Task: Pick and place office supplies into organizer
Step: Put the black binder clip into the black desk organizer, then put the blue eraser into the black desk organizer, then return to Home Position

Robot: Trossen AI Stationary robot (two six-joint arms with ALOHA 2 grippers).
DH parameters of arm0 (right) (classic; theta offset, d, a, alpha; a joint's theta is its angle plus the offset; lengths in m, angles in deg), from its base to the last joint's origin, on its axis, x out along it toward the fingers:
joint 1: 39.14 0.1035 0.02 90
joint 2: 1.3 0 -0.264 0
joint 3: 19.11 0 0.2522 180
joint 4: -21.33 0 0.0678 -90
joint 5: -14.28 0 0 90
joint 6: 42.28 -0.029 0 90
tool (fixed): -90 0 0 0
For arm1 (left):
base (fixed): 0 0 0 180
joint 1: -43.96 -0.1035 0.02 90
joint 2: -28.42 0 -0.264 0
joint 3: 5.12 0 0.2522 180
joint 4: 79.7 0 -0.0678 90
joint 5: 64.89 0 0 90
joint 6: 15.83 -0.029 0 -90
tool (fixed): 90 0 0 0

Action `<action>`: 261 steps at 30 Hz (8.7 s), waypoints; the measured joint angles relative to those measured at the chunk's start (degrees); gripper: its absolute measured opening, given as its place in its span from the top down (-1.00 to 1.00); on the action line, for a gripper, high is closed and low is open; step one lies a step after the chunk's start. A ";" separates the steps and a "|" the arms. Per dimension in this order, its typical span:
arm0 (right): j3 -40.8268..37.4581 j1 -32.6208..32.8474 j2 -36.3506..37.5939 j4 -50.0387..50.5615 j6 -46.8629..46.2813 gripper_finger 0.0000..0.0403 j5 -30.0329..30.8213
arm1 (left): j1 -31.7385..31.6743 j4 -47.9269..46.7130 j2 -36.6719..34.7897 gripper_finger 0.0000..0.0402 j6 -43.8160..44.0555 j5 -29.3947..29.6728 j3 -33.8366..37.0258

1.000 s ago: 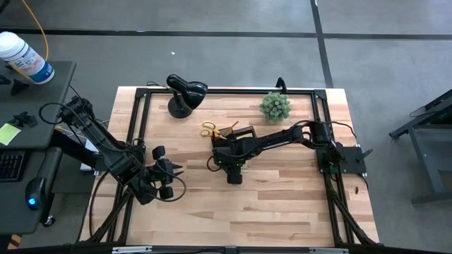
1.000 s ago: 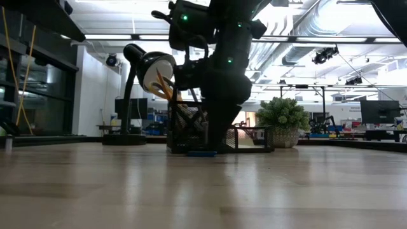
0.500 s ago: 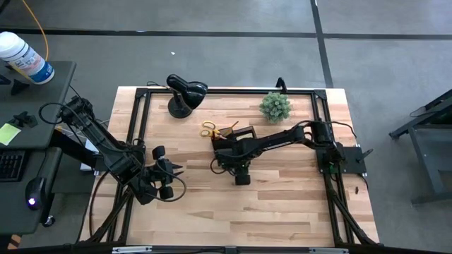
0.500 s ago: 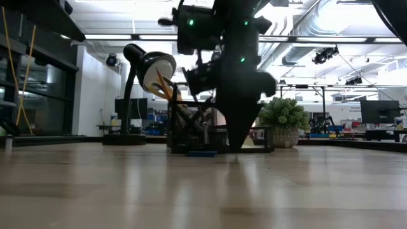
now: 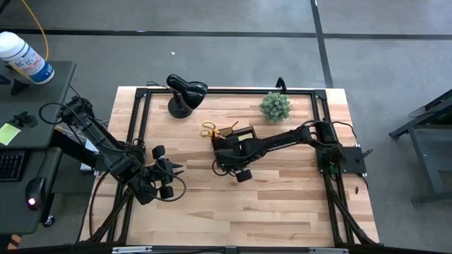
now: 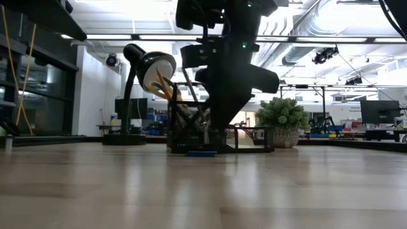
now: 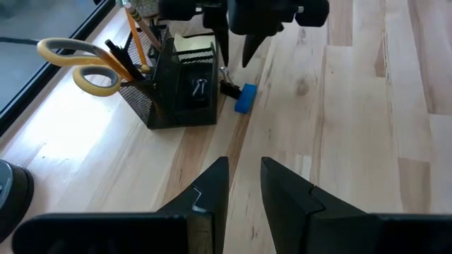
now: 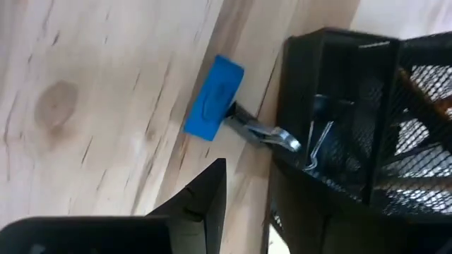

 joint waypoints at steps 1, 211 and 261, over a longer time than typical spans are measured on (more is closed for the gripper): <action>0.00 0.00 0.00 -0.33 0.10 0.45 0.16 | 0.00 -0.01 0.00 0.64 0.00 0.00 0.02; 24.57 -1.54 -13.68 17.78 -7.55 0.59 -12.52 | 0.02 -2.60 0.13 0.64 0.04 0.42 0.02; 24.76 0.87 -7.12 24.70 -20.12 0.82 -3.24 | 0.02 -3.79 0.13 0.64 -0.04 -0.85 0.02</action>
